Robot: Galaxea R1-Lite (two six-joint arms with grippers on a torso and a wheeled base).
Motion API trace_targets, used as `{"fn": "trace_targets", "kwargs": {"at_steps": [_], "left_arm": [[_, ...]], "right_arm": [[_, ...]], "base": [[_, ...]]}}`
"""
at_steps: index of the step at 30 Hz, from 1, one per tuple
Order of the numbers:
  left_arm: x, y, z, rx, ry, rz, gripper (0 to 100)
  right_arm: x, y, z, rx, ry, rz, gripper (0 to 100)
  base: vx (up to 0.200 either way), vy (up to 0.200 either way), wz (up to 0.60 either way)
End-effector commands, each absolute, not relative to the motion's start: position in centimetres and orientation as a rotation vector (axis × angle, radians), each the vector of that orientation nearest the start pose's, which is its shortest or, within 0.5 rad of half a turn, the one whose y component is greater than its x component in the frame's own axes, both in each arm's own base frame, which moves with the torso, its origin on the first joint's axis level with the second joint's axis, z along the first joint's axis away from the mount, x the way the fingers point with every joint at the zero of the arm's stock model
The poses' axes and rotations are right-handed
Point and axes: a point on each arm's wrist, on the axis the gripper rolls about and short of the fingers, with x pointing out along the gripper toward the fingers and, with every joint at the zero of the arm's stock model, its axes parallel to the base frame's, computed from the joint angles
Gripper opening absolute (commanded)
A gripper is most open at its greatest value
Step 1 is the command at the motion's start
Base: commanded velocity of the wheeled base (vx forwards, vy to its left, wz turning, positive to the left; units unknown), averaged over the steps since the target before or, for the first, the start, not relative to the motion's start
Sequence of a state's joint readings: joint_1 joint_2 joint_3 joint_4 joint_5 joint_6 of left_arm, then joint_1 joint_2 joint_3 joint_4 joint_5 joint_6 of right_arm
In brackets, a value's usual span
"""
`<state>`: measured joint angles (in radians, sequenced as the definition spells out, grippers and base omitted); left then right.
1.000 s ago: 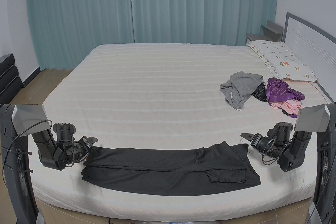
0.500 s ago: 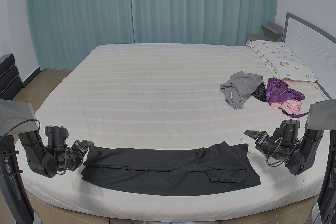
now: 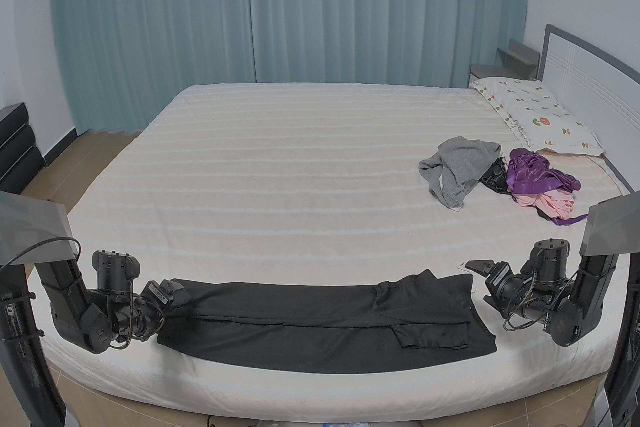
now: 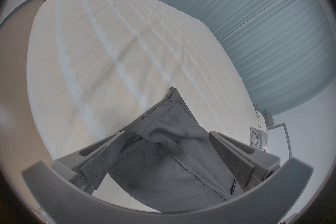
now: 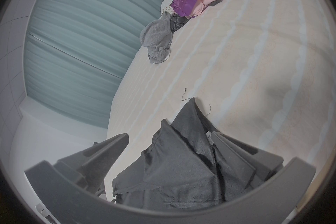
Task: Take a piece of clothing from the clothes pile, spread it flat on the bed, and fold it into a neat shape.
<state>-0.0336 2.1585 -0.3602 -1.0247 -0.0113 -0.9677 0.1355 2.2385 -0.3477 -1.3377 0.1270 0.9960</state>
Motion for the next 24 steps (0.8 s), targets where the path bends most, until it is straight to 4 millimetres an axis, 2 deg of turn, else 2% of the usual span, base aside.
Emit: {"fn": "trace_targets", "kwargs": {"at_steps": [1, 9, 10, 19, 24], "left_arm": [[27.2, -1.0, -1.1, -0.904, 0.74, 0.34, 100], [28.4, -1.0, -2.2, -0.9, 0.739, 0.341, 100], [28.6, -0.9, -2.2, -0.901, 0.734, 0.34, 0], [28.4, -0.7, -1.7, -0.887, 0.692, 0.372, 0], [28.6, -0.8, -0.9, -0.882, 0.652, 0.372, 0]], "right_arm": [[28.5, 4.2, -1.3, 0.96, 0.654, -0.052, 100], [28.5, 4.2, -1.4, 0.963, 0.657, -0.054, 100], [28.4, 4.2, -1.3, 0.962, 0.658, -0.055, 100], [26.5, 5.2, 0.2, 0.941, 0.674, -0.019, 100], [26.5, 6.2, 0.0, 0.912, 0.672, -0.027, 100]], "base": [[0.0, 0.0, 0.0], [0.0, 0.0, 0.0], [0.0, 0.0, 0.0], [0.0, 0.0, 0.0], [0.0, 0.0, 0.0]]}}
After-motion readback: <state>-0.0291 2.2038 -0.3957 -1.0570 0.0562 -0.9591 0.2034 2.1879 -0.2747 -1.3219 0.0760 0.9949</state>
